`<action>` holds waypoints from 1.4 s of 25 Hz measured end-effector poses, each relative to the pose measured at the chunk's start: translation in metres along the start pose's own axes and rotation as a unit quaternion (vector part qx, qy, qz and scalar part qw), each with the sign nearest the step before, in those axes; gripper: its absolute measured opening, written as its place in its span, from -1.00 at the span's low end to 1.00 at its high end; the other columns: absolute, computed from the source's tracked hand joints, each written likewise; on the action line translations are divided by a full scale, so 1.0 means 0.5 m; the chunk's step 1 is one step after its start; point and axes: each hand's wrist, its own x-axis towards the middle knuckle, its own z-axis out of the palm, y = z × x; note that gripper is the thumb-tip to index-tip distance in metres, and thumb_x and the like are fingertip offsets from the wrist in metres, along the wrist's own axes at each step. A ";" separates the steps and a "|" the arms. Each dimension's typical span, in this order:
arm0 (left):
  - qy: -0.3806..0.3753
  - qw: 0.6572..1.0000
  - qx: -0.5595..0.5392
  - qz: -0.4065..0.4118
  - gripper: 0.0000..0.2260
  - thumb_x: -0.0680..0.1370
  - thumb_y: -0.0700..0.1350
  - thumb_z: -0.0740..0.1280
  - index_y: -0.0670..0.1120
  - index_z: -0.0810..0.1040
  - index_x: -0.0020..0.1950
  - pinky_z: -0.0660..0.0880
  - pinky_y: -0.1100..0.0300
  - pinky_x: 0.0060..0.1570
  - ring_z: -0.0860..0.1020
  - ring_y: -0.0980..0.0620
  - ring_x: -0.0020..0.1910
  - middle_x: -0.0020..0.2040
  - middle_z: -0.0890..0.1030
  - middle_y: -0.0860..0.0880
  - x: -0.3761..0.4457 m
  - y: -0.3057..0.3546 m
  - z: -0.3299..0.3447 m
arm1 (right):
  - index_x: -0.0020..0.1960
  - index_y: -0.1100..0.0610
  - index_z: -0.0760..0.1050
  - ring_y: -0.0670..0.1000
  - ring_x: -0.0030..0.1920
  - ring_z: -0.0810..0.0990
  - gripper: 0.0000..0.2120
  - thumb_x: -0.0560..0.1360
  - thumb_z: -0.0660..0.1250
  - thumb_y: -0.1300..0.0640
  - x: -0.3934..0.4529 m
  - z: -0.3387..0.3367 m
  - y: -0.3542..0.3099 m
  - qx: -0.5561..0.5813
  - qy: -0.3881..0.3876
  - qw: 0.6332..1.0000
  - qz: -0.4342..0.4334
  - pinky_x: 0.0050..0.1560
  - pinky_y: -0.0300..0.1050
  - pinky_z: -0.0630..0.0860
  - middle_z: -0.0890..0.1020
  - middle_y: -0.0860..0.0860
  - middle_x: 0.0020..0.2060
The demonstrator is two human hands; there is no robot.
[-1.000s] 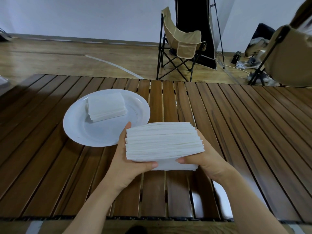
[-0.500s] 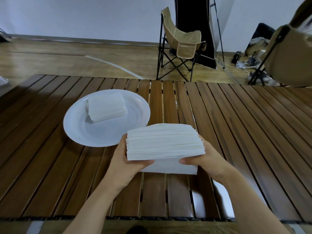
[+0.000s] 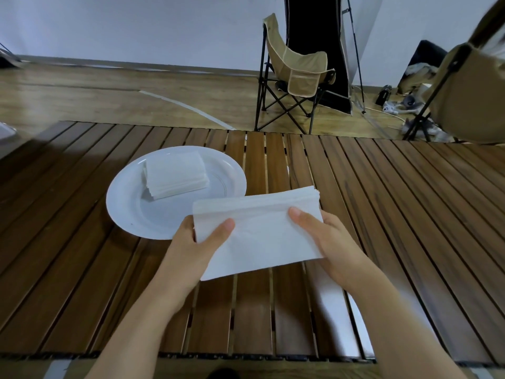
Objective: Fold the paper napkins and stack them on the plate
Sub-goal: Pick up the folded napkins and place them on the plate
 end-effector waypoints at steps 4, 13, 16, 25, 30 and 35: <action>0.069 0.995 -0.031 -0.066 -0.62 0.45 0.23 0.33 0.06 0.49 0.17 0.53 -0.06 0.12 0.54 -0.02 0.07 0.05 0.59 0.02 0.013 0.054 -0.072 | 0.24 0.08 0.48 0.07 0.07 0.63 -0.68 0.53 0.34 0.01 0.037 0.075 -0.042 0.004 0.043 0.999 0.001 0.07 0.00 0.59 0.64 0.06 0.07; 0.214 0.959 0.079 -0.167 -0.46 0.57 0.18 0.20 -0.15 0.32 0.41 0.51 -0.01 0.01 0.49 -0.16 0.04 0.16 0.49 -0.17 0.181 0.031 -0.176 | 0.43 0.09 0.29 0.02 0.12 0.45 -0.57 0.60 0.20 0.00 0.245 0.262 -0.057 -0.208 0.102 0.973 0.005 0.06 -0.13 0.38 0.47 0.04 0.29; 0.194 0.957 0.130 -0.171 -0.53 0.60 0.12 0.18 -0.17 0.35 0.38 0.48 -0.01 0.01 0.48 -0.16 0.03 0.10 0.49 -0.16 0.198 0.016 -0.169 | 0.42 0.14 0.26 0.03 0.02 0.46 -0.61 0.63 0.15 0.04 0.256 0.265 -0.041 -0.271 0.106 0.957 -0.004 -0.09 -0.20 0.39 0.49 0.08 0.21; 0.106 0.964 0.205 -0.131 -0.55 0.63 0.09 0.12 -0.19 0.33 0.38 0.41 0.12 -0.02 0.41 -0.02 -0.04 0.08 0.47 -0.12 0.141 0.031 -0.060 | 0.33 0.22 0.31 0.02 -0.18 0.41 -0.64 0.63 0.12 0.03 0.145 0.152 -0.018 -0.331 0.183 0.925 0.040 -0.42 -0.24 0.22 0.49 0.10 0.06; 0.057 0.972 0.206 -0.094 -0.53 0.63 0.10 0.12 -0.16 0.26 0.43 0.37 0.17 -0.04 0.42 -0.01 0.03 0.27 0.47 -0.12 0.089 0.019 0.052 | 0.24 0.16 0.35 0.09 -0.04 0.40 -0.69 0.61 0.14 -0.01 0.050 0.047 -0.002 -0.308 0.235 0.918 0.084 -0.22 -0.13 0.30 0.50 0.14 0.16; 0.024 0.981 0.177 -0.076 -0.55 0.61 0.10 0.16 -0.14 0.31 0.39 0.40 0.25 -0.17 0.42 0.06 -0.06 0.11 0.49 -0.04 0.046 0.004 0.133 | 0.38 0.19 0.33 0.08 -0.04 0.37 -0.60 0.61 0.15 0.01 -0.025 -0.026 0.006 -0.304 0.282 0.904 0.105 -0.11 -0.14 0.27 0.50 0.17 0.23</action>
